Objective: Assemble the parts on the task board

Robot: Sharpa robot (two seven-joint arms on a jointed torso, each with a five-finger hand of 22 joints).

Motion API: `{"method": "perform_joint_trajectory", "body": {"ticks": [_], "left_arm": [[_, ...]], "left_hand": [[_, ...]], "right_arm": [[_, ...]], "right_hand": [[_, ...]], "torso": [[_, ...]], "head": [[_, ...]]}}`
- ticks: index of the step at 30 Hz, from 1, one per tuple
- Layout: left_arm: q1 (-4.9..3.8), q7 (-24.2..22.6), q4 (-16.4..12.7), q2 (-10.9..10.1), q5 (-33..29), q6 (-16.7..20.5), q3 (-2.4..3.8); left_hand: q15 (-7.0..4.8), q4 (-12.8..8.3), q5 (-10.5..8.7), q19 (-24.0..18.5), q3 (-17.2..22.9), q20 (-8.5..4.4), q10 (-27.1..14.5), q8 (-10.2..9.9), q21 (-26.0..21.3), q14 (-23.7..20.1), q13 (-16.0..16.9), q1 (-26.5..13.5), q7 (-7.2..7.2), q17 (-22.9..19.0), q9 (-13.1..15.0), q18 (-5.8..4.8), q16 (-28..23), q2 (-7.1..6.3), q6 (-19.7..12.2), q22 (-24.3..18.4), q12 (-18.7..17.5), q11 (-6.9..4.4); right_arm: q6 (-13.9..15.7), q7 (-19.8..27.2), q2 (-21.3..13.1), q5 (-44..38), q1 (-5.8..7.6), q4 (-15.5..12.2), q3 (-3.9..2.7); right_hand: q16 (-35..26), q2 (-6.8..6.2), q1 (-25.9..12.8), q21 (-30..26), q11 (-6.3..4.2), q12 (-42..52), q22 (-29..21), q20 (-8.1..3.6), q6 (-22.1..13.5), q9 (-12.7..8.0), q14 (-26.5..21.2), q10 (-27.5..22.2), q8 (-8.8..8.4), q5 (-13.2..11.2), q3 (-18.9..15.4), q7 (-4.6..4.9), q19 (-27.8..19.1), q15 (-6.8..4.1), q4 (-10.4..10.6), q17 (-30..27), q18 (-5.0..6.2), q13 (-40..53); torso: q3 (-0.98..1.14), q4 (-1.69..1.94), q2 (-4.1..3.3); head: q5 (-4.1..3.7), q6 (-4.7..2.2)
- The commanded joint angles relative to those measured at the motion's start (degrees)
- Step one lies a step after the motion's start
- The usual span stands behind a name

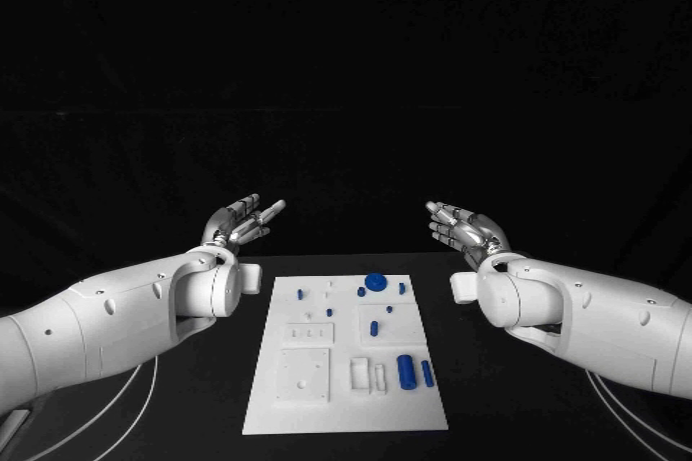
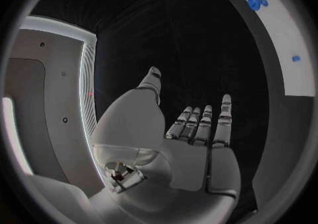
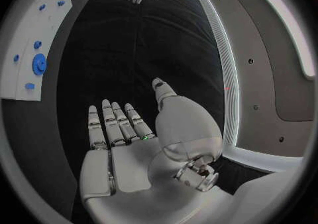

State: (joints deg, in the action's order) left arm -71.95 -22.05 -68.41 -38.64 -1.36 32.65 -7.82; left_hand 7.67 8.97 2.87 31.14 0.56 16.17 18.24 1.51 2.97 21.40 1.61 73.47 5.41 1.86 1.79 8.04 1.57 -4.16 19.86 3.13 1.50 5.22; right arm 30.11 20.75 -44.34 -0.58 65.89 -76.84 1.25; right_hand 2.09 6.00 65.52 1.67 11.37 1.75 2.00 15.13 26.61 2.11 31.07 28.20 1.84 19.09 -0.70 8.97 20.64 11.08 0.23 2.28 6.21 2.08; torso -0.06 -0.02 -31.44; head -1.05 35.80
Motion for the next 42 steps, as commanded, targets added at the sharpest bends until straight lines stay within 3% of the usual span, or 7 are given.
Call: {"method": "perform_joint_trajectory", "body": {"ticks": [1, 11, 16, 22, 27, 32, 42], "left_arm": [[-1.60, 4.80, 3.07, 0.99, -1.20, -9.18, -0.83], [-3.08, 6.10, 5.79, 1.78, -1.46, -11.45, -1.79], [-3.09, 4.67, 3.88, 0.12, -1.13, -11.00, -1.86], [-3.20, 3.91, 2.18, -1.41, -0.46, -10.82, -1.87], [-3.61, 3.84, -0.07, -2.87, 0.53, -10.92, -1.86], [-4.25, 4.01, -3.28, -4.57, 1.52, -11.18, -1.85], [-5.06, 4.52, -9.00, -6.93, 2.94, -12.35, -1.79]], "left_hand": [[0.16, 0.83, 0.34, 1.45, -0.03, 0.42, 1.03, 0.37, 0.40, 1.02, 0.14, 2.88, 0.07, 0.12, 0.11, 1.29, 0.39, -0.21, 1.14, 0.16, 0.25, 0.20], [0.21, -0.30, 0.52, 5.06, -0.36, 0.40, 4.20, 0.48, 1.17, 6.73, 0.31, 3.17, 1.13, 0.42, 0.21, 1.93, 0.72, 0.98, 2.93, 0.56, 0.40, 1.27], [1.95, -3.84, 1.60, 13.86, -1.94, -0.46, 19.37, 1.07, 4.24, 27.00, 1.01, 3.26, 3.52, 1.57, 0.71, 3.40, 2.86, 3.42, 11.80, 1.60, 1.24, 3.60], [0.15, -8.23, 2.13, 22.10, -4.64, -8.32, 40.65, 1.76, 9.26, 42.08, 1.80, 4.70, 4.07, 2.17, 1.70, -3.36, 3.70, 6.73, 28.97, 2.54, 1.92, 3.28], [-2.39, -9.55, 2.69, 26.11, -5.11, -11.22, 45.24, 2.11, 11.97, 48.60, 1.79, 6.11, 3.54, 3.37, 2.00, -4.54, 6.73, 7.63, 35.47, 3.43, 1.99, 2.03], [-3.48, -10.78, 2.65, 26.88, -6.38, -13.06, 46.08, 2.08, 14.80, 49.72, 1.77, 6.74, 3.46, 4.24, 1.97, -5.93, 10.59, 8.18, 35.69, 4.75, 1.93, 1.66], [-3.45, -11.67, 2.58, 25.95, -7.32, -12.97, 45.87, 2.08, 16.49, 49.17, 1.78, 6.32, 3.53, 4.08, 1.96, -5.79, 12.14, 8.05, 35.45, 5.34, 1.93, 1.77]], "right_arm": [[-14.21, -7.17, 0.15, -2.29, 1.23, 2.91, 0.20], [-23.00, -11.95, 0.31, -3.27, 3.38, 7.83, 0.65], [-16.51, -11.54, 2.38, -27.50, 3.58, 11.45, 0.64], [-14.17, -11.25, 4.12, -40.64, 3.57, 13.40, 0.54], [-12.87, -11.30, 5.51, -51.41, 3.58, 14.52, 0.28], [-12.49, -12.00, 6.72, -61.42, 3.76, 15.31, -0.25], [-13.53, -16.83, 9.14, -77.19, 3.97, 17.21, -0.73]], "right_hand": [[0.39, -0.75, 5.21, 0.46, 0.39, 0.51, 0.16, -0.36, 2.84, 0.24, 2.89, 2.50, 0.52, 0.05, 0.17, 1.46, 1.95, 0.52, -4.48, 0.21, 0.04, 0.18], [0.92, -2.59, 8.61, 0.96, 0.44, 0.96, 0.60, -2.82, 12.43, 0.66, 16.49, 14.28, 0.94, -0.92, 1.77, 1.36, 8.89, 0.72, -10.32, 0.78, -1.68, 0.65], [1.32, -3.48, 9.13, 1.87, -1.39, 1.41, 1.26, -4.59, 23.18, 1.10, 27.94, 27.35, 1.38, -0.59, 4.78, 0.53, 19.38, -1.26, -13.18, 1.31, -1.81, 1.14], [1.39, -4.85, 6.14, 3.25, -3.52, 1.57, 1.88, -7.86, 33.14, 1.62, 36.49, 34.39, 1.68, 0.65, 12.64, -0.43, 33.09, -4.59, -16.52, 1.64, -2.48, 1.25], [3.70, -6.49, 6.65, 7.36, -5.21, 1.56, 2.93, -11.77, 35.76, 1.76, 47.93, 37.46, 1.91, 1.23, 16.26, -1.01, 43.10, -8.87, -16.70, 3.64, -0.88, 1.24], [16.99, -7.55, 8.00, 14.87, -6.58, 1.65, 6.15, -15.17, 37.60, 1.72, 56.45, 39.28, 1.87, 1.05, 14.87, -1.81, 55.89, -11.95, -16.30, 11.24, 2.13, 1.28], [45.93, -9.27, 6.78, 26.47, -6.20, 1.53, 15.36, -16.35, 36.45, 1.62, 52.58, 36.88, 1.72, 1.31, 16.57, -1.86, 59.91, -11.81, -16.44, 27.35, 4.29, 1.24]], "torso": [[0.00, 0.00, -0.01], [0.00, 0.00, -0.01], [-0.26, 0.17, -0.02], [-0.35, 0.22, -0.28], [-0.39, 0.51, -0.70], [-0.32, 1.51, -1.69], [-0.11, 4.20, -3.84]], "head": [[0.00, -0.01], [0.00, -0.01], [0.74, 0.05], [0.93, -0.12], [0.74, -0.08], [0.27, 0.00], [-0.94, -0.08]]}}
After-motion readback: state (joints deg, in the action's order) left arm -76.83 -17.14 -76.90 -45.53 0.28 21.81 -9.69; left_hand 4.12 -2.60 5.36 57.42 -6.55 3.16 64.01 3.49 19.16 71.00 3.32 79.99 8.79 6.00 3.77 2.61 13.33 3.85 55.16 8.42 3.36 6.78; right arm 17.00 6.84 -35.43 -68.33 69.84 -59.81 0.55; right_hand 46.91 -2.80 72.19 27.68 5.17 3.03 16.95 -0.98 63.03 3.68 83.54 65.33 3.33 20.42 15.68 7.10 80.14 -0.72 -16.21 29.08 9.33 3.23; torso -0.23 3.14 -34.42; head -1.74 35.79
